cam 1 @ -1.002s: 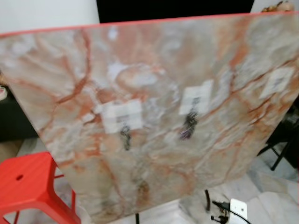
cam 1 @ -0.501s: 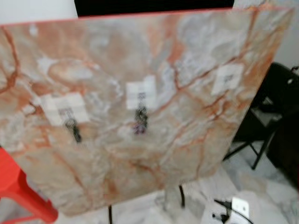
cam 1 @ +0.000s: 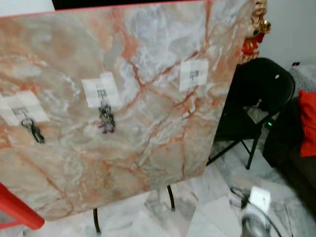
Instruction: Hang keys on a hook
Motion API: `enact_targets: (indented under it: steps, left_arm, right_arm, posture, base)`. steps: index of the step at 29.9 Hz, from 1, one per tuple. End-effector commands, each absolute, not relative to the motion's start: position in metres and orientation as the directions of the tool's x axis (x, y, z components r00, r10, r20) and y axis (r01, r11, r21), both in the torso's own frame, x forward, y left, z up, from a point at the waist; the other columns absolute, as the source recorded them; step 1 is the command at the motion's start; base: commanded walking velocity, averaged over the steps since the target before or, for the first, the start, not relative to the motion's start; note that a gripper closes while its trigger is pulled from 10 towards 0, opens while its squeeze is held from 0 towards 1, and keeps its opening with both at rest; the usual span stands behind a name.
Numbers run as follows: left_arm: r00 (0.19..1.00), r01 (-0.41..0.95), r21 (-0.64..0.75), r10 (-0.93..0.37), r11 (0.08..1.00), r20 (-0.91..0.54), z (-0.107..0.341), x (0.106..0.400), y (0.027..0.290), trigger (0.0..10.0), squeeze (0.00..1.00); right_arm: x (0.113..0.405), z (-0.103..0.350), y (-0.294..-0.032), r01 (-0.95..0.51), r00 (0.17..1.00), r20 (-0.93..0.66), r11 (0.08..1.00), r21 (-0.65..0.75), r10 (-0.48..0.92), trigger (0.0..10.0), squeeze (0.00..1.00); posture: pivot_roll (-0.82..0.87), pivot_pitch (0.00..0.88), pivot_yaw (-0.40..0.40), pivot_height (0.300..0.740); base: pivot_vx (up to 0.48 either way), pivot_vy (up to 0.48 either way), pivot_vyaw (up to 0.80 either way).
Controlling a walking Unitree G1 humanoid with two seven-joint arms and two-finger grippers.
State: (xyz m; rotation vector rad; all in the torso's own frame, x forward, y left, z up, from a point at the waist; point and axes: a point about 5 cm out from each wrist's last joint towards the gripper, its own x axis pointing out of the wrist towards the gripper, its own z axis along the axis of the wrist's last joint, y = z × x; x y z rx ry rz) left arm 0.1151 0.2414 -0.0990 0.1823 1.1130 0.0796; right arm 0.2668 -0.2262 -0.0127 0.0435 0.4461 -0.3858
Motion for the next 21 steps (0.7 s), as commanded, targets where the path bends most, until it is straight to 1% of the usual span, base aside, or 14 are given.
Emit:
enact_targets:
  steps: [1,3,7,10,12,15,21]
  left_arm:
    - [0.435,0.016,0.203,0.176,0.979,-0.883,-0.098,0.113,0.248,10.0,0.0]
    - [0.439,0.007,0.199,0.176,0.98,-0.881,-0.098,0.114,0.248,10.0,0.0]
    - [0.44,0.002,0.191,0.17,0.982,-0.882,-0.098,0.113,0.248,10.0,0.0]
    - [0.44,-0.001,0.192,0.173,0.981,-0.881,-0.098,0.113,0.248,10.0,0.0]
    - [0.445,-0.013,0.19,0.176,0.982,-0.878,-0.097,0.114,0.249,10.0,0.0]
    - [0.451,-0.027,0.183,0.175,0.983,-0.875,-0.097,0.114,0.249,10.0,0.0]
    - [0.449,-0.017,0.186,0.174,0.982,-0.876,-0.097,0.114,0.249,10.0,0.0]
  right_arm:
    - [0.268,-0.011,-0.222,0.353,0.847,-0.404,0.934,-0.06,-0.346,10.0,0.0]
    - [0.273,-0.005,-0.222,0.363,0.86,-0.372,0.931,-0.035,-0.349,10.0,0.0]
    - [0.278,0.002,-0.223,0.371,0.875,-0.317,0.928,-0.043,-0.365,10.0,0.0]
    - [0.281,0.008,-0.223,0.373,0.884,-0.276,0.925,-0.073,-0.378,10.0,0.0]
    - [0.288,0.021,-0.223,0.368,0.898,-0.186,0.913,-0.177,-0.399,10.0,0.0]
    - [0.292,0.03,-0.223,0.397,0.897,-0.13,0.899,-0.183,-0.423,10.0,0.0]
    - [0.298,0.039,-0.219,0.424,0.892,-0.095,0.892,-0.158,-0.441,10.0,0.0]
  posture:
    - [0.05,0.0,-0.041,0.73]
    - [0.04,0.0,-0.039,0.73]
    - [0.04,0.0,-0.035,0.73]
    - [0.04,0.0,-0.032,0.73]
    - [0.04,0.0,-0.031,0.73]
    - [0.04,0.0,-0.034,0.73]
    - [0.04,0.0,-0.034,0.73]
  base:
    - [0.0,0.0,0.0]
    - [0.0,0.0,0.0]
    - [0.0,0.0,0.0]
    - [0.0,0.0,0.0]
    - [0.0,0.0,0.0]
    - [0.0,0.0,0.0]
    - [0.0,0.39,0.0]
